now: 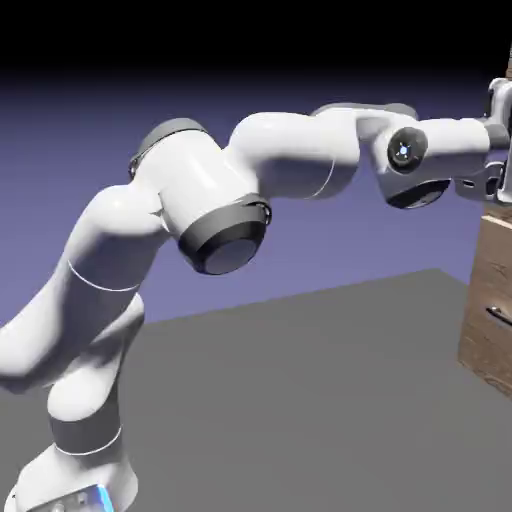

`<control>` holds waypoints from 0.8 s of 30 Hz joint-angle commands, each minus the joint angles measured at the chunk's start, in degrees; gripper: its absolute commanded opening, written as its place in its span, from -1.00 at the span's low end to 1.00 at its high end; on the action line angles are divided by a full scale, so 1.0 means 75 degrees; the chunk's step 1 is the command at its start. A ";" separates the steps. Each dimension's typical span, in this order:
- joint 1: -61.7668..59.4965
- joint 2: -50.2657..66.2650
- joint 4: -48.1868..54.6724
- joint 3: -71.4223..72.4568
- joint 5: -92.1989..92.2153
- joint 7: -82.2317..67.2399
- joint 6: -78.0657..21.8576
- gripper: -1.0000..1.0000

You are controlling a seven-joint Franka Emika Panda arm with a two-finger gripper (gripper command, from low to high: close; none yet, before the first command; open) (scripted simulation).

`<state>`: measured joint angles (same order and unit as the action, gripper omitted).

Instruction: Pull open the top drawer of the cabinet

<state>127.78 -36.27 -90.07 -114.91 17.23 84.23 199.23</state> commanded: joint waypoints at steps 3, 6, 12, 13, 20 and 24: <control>0.0831 -0.0024 0.0464 -0.0751 0.0113 0.0273 0.0165 0.00; 0.1647 -0.0047 0.0919 -0.1490 0.0223 0.0542 0.0327 0.00; 0.2813 -0.0518 0.2304 -0.2680 0.0376 0.0655 -0.0242 0.00; 0.3046 -0.0613 0.2580 -0.2919 0.0407 0.0678 -0.0355 0.00; 0.3593 -0.0812 0.3194 -0.3470 0.0445 0.0746 -0.0603 -1.00; 0.2749 -0.0403 0.2087 -0.2638 0.0188 0.0813 -0.0149 -1.00</control>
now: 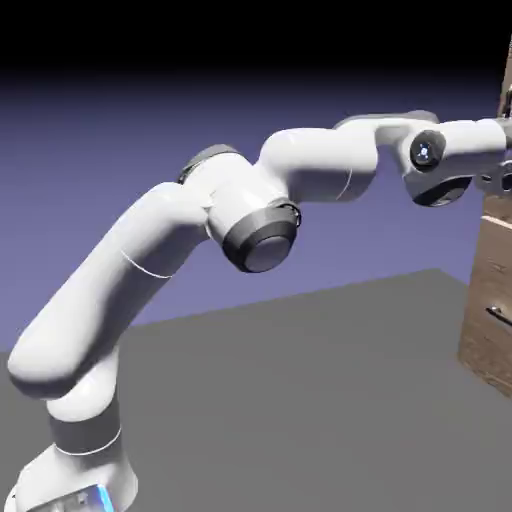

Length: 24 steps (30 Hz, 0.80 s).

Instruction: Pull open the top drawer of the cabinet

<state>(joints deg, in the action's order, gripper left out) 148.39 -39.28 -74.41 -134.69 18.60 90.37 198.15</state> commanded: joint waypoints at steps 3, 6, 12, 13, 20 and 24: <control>-0.0676 0.0304 -0.0832 0.0598 -0.0203 0.0140 0.0312 -1.00; -0.1399 0.0614 -0.1662 0.1192 -0.0421 0.0356 0.0608 -1.00; -0.3014 0.1248 -0.3283 0.2441 -0.0884 0.0962 0.1120 -1.00; -0.3291 0.1346 -0.3527 0.2651 -0.0960 0.1074 0.1189 -1.00; -0.5229 0.1921 -0.4963 0.4146 -0.1450 0.1830 0.1552 -1.00; -0.6336 0.2140 -0.5603 0.5046 -0.1670 0.2175 0.1690 -1.00</control>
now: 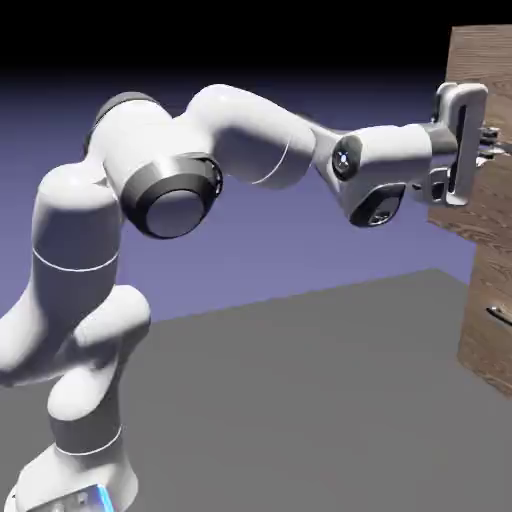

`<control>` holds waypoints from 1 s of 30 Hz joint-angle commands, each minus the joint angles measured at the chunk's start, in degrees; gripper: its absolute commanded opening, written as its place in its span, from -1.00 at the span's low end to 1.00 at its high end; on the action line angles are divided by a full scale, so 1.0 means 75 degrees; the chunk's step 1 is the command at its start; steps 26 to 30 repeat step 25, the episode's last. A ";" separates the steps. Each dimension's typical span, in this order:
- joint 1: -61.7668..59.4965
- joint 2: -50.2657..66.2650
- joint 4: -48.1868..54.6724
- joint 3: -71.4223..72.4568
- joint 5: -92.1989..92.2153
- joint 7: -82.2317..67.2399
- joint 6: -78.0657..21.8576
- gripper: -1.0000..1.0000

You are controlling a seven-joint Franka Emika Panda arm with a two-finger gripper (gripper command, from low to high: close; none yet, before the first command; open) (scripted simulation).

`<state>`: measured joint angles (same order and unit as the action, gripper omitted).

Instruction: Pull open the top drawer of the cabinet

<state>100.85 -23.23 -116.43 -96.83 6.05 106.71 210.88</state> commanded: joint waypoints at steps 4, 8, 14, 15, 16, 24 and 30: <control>-0.1104 0.0119 -0.0553 0.0952 -0.0136 0.0218 0.0100 -1.00; -0.2212 0.0121 -0.1063 0.1966 -0.0169 0.0282 0.0188 -1.00; -0.3871 -0.0126 -0.1858 0.3590 0.0008 0.0067 0.0301 -1.00; -0.4145 -0.0198 -0.2002 0.3867 0.0062 0.0000 0.0318 -1.00; -0.4416 -0.0279 -0.2150 0.4143 0.0123 -0.0073 0.0333 -1.00; -0.5889 -0.0879 -0.3051 0.5655 0.0546 -0.0554 0.0386 1.00; -0.6165 -0.1040 -0.3247 0.5930 0.0637 -0.0637 0.0372 1.00</control>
